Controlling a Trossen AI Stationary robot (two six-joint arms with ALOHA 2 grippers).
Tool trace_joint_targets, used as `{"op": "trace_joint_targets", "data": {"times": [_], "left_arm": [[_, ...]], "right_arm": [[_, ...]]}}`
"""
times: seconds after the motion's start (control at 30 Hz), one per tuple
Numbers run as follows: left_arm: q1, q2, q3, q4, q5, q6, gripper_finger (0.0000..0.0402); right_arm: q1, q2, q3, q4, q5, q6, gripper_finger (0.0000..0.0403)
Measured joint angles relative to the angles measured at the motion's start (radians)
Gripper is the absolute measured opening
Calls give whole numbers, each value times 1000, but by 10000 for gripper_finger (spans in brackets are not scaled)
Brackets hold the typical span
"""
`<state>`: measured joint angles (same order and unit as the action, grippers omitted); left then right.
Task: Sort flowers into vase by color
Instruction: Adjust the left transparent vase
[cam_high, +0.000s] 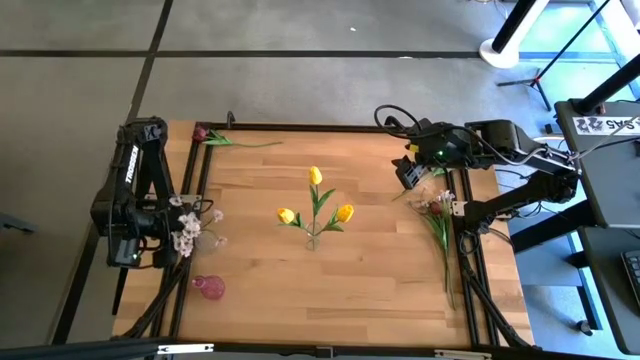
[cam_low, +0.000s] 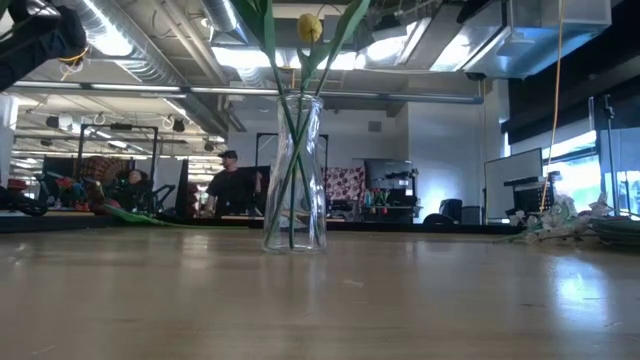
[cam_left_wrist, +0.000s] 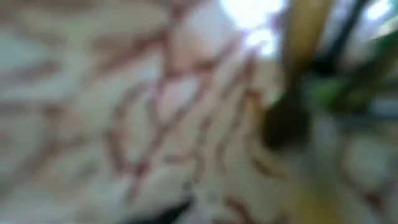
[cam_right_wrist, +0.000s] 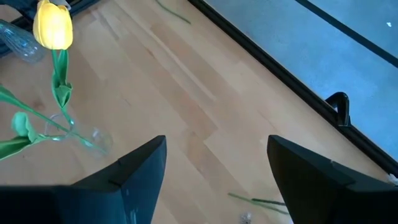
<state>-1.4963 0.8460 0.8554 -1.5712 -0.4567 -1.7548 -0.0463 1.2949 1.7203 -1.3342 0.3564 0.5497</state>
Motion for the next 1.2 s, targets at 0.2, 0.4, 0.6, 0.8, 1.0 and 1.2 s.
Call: {"op": "trace_joint_targets", "data": {"times": [0.2, 0.4, 0.6, 0.8, 1.0, 1.2], "left_arm": [[28, -4, -19, 0, -53, -6, 74], [85, -5, -53, 0, -75, 34, 74], [148, -5, -85, 0, -139, 38, 74], [211, -4, -95, 0, -181, 57, 74], [281, -4, -95, 0, -224, 72, 74], [301, -4, -43, 0, -72, 143, 74]], "right_arm": [[0, 0, 0, 1, 0, -4, 277], [0, 0, 0, 1, 0, -4, 277], [0, 0, 0, 2, 0, -4, 277], [0, 0, 0, 2, 1, -4, 277], [0, 0, 0, 7, -2, -5, 277], [1, 0, 0, 8, -34, -4, 277]]}}
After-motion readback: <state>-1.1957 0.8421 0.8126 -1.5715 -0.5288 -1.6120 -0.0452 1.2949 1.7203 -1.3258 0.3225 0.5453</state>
